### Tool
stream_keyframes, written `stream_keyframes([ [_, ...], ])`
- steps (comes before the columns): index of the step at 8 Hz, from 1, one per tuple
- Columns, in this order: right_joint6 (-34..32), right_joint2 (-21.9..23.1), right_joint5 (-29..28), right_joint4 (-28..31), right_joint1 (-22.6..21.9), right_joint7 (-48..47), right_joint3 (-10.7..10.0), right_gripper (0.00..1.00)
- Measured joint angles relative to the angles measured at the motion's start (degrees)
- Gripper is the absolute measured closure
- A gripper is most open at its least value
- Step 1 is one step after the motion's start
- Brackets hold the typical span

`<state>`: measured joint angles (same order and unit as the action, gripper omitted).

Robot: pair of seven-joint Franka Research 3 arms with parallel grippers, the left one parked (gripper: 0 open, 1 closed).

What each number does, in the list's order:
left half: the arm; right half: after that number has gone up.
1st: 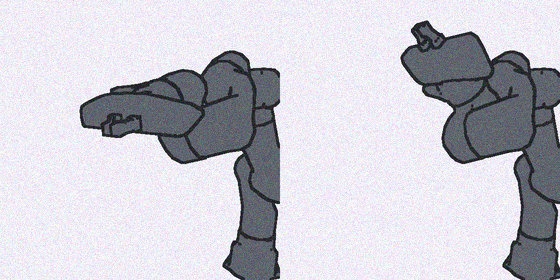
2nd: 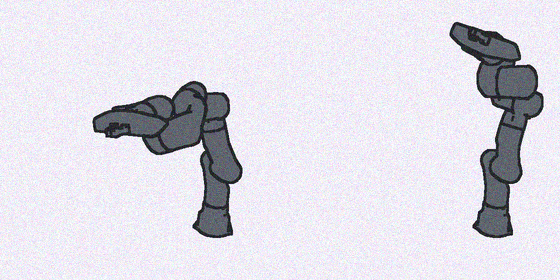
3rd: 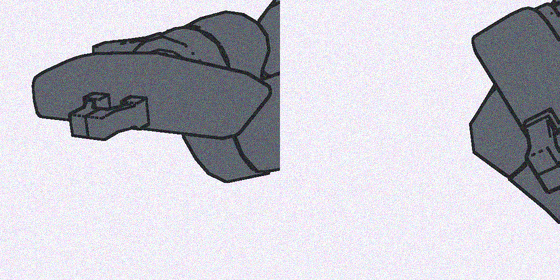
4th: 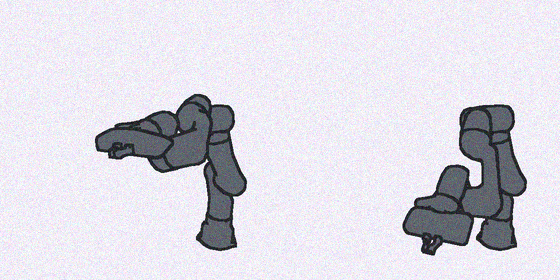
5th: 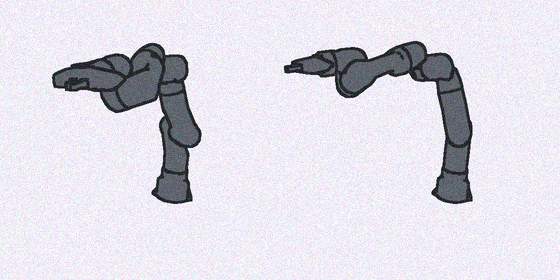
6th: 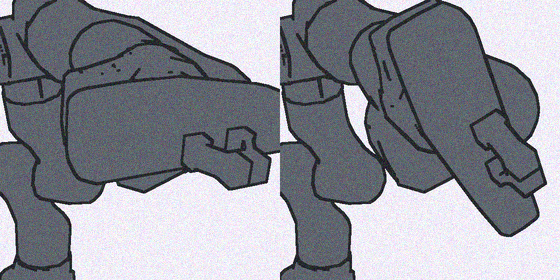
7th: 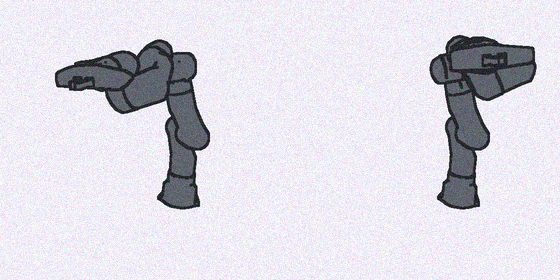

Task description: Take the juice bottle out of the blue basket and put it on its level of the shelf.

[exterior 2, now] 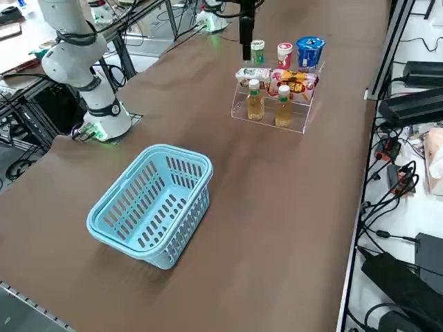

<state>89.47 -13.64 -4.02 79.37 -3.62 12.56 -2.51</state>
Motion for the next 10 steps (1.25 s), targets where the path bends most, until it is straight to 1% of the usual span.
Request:
stream_keyframes([
  [1, 0.0, 1.9, 1.3, 2.0, 0.0, -2.2, 0.0, 0.00],
  [3, 0.0, 6.7, 1.8, 6.5, 0.1, -5.9, -0.2, 0.00],
  [5, 0.0, 10.7, 1.8, 9.5, 0.6, -7.0, -0.4, 0.00],
  [7, -0.7, 13.1, 1.8, 10.5, 0.8, -8.9, -0.4, 0.00],
  [10, -3.1, 15.4, 1.8, 11.1, 0.9, -10.2, -0.4, 0.00],
])
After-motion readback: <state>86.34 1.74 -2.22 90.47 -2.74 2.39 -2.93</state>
